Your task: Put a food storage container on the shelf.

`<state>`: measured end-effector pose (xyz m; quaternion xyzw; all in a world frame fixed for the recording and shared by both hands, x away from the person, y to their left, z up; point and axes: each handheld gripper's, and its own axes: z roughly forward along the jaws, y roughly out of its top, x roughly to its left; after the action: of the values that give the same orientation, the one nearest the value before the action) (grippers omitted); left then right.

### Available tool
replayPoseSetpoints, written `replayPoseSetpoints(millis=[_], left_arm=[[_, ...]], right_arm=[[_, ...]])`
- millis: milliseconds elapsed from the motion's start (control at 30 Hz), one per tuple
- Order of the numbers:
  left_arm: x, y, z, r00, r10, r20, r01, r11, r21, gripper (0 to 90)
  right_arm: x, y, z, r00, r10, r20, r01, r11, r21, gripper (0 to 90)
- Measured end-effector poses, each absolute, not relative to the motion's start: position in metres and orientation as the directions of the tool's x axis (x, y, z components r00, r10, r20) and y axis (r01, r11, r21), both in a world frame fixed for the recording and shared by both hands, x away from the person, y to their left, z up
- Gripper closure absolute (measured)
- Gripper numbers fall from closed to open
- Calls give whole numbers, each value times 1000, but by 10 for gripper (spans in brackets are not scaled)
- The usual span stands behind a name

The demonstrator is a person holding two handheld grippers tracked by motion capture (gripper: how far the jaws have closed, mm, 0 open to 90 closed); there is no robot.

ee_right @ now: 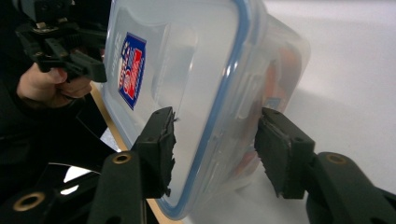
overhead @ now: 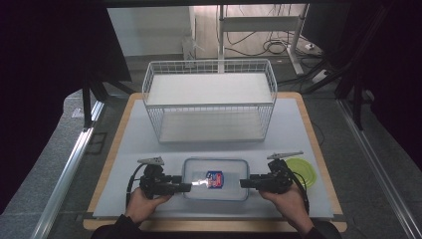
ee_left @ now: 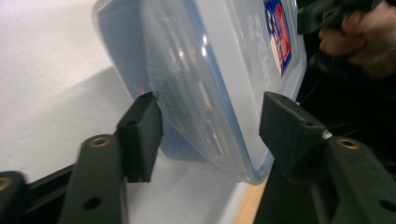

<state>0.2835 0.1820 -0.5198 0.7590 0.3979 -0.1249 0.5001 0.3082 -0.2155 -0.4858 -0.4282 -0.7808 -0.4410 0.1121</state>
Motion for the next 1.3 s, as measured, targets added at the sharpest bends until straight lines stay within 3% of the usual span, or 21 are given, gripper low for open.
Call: replayPoseSetpoints(millis=[200,767,1300], left_arm=[[286,186,-516,644,483,-593,730,-159,664,521],[294,192,-483,666,497,-556,666,-61,744,533],[307,198,-423,695,544,-470,583,-44,811,521]], right_arm=[[304,-217,-483,-607,569,555,759,208,618,546],[313,-215,-460,-658,548,516,686,155,711,547],[338,-205,-403,-714,525,463,605,128,786,547]])
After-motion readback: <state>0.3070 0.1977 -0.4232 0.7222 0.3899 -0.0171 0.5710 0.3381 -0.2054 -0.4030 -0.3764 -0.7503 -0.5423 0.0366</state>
